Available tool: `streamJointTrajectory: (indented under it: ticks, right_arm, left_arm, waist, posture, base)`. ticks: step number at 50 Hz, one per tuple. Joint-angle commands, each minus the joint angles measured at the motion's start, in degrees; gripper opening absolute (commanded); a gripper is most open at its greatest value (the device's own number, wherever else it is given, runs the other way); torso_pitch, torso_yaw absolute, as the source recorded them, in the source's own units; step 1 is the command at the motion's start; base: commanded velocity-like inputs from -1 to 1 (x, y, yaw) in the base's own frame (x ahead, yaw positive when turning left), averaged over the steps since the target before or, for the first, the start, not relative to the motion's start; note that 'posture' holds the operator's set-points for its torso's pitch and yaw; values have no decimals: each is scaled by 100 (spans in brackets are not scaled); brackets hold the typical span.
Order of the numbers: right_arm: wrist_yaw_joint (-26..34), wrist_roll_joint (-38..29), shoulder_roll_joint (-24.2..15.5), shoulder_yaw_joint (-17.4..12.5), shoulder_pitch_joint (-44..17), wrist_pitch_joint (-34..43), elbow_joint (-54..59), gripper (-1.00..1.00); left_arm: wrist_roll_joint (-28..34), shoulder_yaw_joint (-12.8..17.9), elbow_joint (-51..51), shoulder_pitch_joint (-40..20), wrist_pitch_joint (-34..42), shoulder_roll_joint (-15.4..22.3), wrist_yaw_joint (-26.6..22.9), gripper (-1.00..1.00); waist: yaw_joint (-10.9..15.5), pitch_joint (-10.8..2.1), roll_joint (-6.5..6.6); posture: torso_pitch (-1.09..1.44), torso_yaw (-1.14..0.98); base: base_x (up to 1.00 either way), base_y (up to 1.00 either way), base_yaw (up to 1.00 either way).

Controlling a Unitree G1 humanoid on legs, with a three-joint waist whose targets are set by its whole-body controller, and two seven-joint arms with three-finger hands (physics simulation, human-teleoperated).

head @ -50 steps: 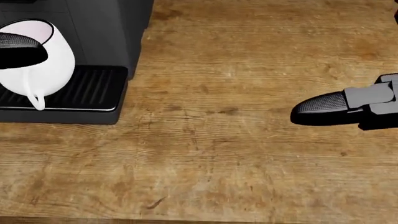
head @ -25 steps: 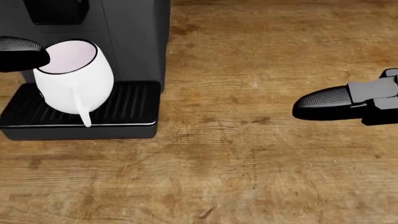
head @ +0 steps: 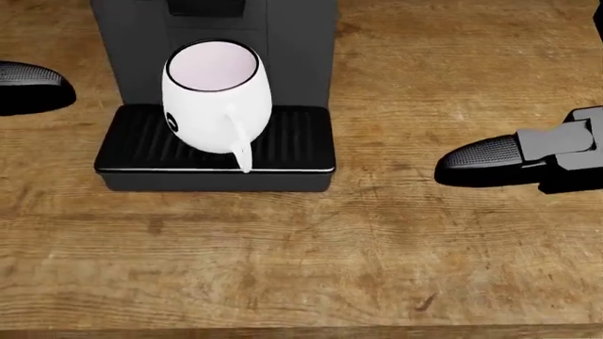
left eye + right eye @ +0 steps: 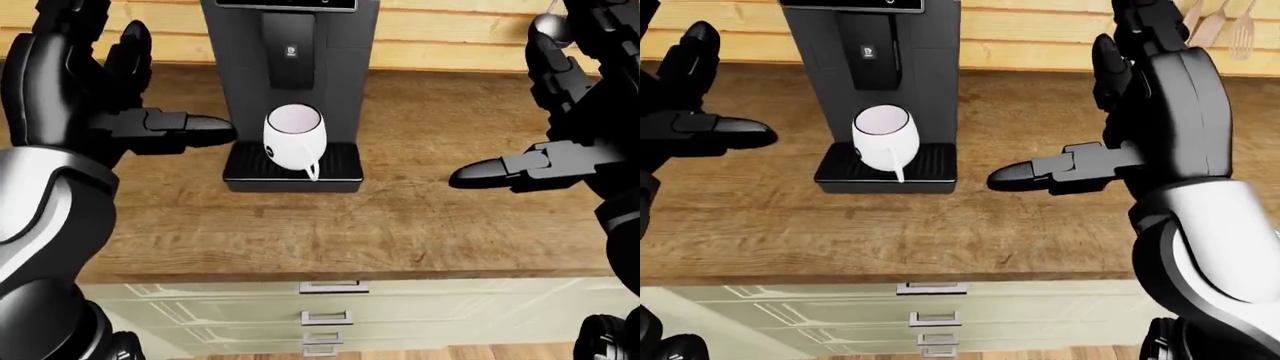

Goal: Press the button on the coffee machine to serve coffee.

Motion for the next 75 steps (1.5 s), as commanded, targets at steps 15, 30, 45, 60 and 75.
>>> streamJointTrajectory:
  ticks: [15,30,45,60,75]
  right_arm:
    - [-33,-92,-45,-85,-115,-91,10,100]
    - [96,-281,69,-47,-64,-82,-30,100]
    - [253,-504,211,-19,-169,84,-52,100]
    - [344,-616,303,-39,-246,215,-76,100]
    - [520,-857,418,-17,-226,242,-103,100]
  left_arm:
    - [323,29,-415,-210,101,-52,-68,100]
    - [320,32,-434,-173,134,-66,-132,100]
    - [390,1,-521,-163,217,-127,-228,100]
    - [548,-111,-552,-144,291,-203,-320,100]
    - [760,-140,-616,-131,398,-350,-505,100]
  waist:
    - [34,-471,-30]
    - [15,-1011,-12]
    - [40,-1719,-12]
    - [86,-2299,-23]
    - [126,-2626,-30]
  posture:
    - [-10,0]
    - [-25,0]
    - [-39,0]
    - [-54,0]
    - [-68,0]
  base:
    - [0,0,0]
    - [0,0,0]
    - [0,0,0]
    - [0,0,0]
    - [0,0,0]
